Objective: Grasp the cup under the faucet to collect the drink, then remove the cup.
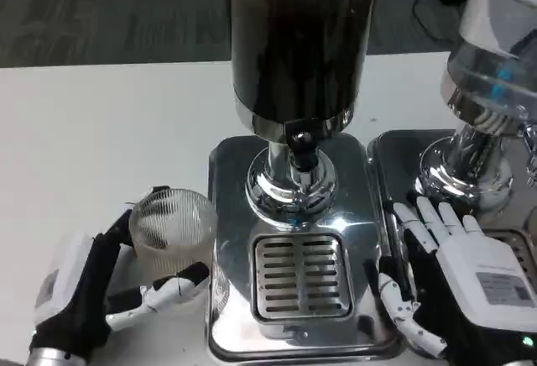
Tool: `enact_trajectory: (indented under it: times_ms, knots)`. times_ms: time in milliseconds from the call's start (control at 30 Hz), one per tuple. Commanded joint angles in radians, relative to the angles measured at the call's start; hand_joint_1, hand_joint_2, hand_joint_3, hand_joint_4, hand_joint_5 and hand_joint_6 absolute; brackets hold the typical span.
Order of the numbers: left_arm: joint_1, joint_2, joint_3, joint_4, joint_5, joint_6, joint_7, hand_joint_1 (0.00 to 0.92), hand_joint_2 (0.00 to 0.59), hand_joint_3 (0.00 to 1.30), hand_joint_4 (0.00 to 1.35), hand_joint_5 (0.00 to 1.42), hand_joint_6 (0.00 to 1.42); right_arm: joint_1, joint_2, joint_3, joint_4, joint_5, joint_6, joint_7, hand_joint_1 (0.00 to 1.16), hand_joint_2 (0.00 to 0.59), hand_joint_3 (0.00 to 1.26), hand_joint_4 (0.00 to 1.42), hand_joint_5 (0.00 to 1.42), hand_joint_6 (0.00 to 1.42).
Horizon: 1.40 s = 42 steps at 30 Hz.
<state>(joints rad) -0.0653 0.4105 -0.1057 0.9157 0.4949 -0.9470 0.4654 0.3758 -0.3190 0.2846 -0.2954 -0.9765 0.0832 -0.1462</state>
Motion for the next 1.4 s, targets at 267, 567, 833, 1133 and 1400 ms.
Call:
enact_trajectory:
  times_ms: [267,567,833,1133,1400]
  knots:
    - [0.006,0.003,-0.025,-0.043,0.106,0.007,0.15,0.46,0.142,0.31,0.34,0.58,0.52,0.001,-0.01,-0.014,-0.023,0.008,0.003,0.014,0.12,0.521,0.11,0.0,0.0,0.0]
    - [0.009,0.015,-0.034,-0.055,0.124,0.008,0.198,0.457,0.153,0.33,0.35,0.6,0.52,0.0,-0.009,-0.013,-0.021,0.014,0.001,0.017,0.12,0.522,0.11,0.0,0.0,0.0]
    - [0.011,0.017,-0.031,-0.069,0.141,0.007,0.234,0.511,0.162,0.35,0.37,0.63,0.55,-0.006,-0.017,-0.014,-0.018,0.02,-0.001,0.016,0.12,0.522,0.11,0.0,0.0,0.0]
    - [-0.002,0.027,-0.042,-0.082,0.148,-0.011,0.233,0.519,0.164,0.36,0.4,0.65,0.59,0.006,-0.011,-0.013,-0.019,0.023,0.001,0.008,0.12,0.527,0.11,0.0,0.0,0.0]
    - [-0.069,0.027,-0.087,-0.067,0.158,-0.042,0.192,0.518,0.165,0.37,0.4,0.66,0.6,0.012,0.0,-0.008,-0.026,0.006,0.014,0.001,0.12,0.528,0.11,0.0,0.0,0.0]
